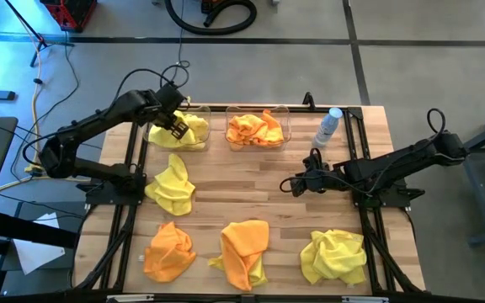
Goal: Sort microfiber towel by color & place in baskets
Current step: Put the yellow microfiber towel into the left transparent bin
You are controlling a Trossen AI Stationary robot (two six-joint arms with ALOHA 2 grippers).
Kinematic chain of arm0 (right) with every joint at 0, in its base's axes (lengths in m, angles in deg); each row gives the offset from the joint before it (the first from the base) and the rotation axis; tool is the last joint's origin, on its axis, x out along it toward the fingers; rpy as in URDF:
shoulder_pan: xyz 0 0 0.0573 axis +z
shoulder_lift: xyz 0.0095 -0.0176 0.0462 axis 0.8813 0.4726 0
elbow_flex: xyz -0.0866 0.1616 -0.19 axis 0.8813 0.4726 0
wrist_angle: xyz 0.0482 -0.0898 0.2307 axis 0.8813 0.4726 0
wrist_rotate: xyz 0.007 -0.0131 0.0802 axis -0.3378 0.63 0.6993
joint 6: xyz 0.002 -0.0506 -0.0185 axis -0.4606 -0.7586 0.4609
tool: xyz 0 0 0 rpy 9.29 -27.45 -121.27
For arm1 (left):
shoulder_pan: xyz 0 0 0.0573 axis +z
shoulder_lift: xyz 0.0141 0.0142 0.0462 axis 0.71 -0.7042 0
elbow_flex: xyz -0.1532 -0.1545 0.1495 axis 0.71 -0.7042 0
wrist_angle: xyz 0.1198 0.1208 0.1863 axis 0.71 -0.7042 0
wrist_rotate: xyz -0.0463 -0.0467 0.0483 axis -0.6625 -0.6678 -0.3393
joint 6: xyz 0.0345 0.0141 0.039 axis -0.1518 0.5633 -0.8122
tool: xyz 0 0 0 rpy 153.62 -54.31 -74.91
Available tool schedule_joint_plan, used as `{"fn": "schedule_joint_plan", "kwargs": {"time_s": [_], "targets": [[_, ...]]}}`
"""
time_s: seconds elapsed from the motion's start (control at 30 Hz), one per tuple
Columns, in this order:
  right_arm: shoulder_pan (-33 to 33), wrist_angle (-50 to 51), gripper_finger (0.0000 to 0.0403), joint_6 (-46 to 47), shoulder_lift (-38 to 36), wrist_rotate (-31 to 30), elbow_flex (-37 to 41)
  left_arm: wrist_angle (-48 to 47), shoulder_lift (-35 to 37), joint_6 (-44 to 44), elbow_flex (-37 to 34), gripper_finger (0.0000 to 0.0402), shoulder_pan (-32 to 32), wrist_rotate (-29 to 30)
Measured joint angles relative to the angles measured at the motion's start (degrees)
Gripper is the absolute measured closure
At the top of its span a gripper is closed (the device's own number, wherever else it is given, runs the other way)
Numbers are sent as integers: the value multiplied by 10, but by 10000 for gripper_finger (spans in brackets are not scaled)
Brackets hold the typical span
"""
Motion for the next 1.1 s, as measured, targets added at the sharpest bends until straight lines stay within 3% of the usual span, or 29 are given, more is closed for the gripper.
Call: {"fn": "schedule_joint_plan", "kwargs": {"time_s": [1.1], "targets": [[0, 0, 254, -5, 0, -1, 0, 9, 0, 15, 0, 401, 0, -1]]}}
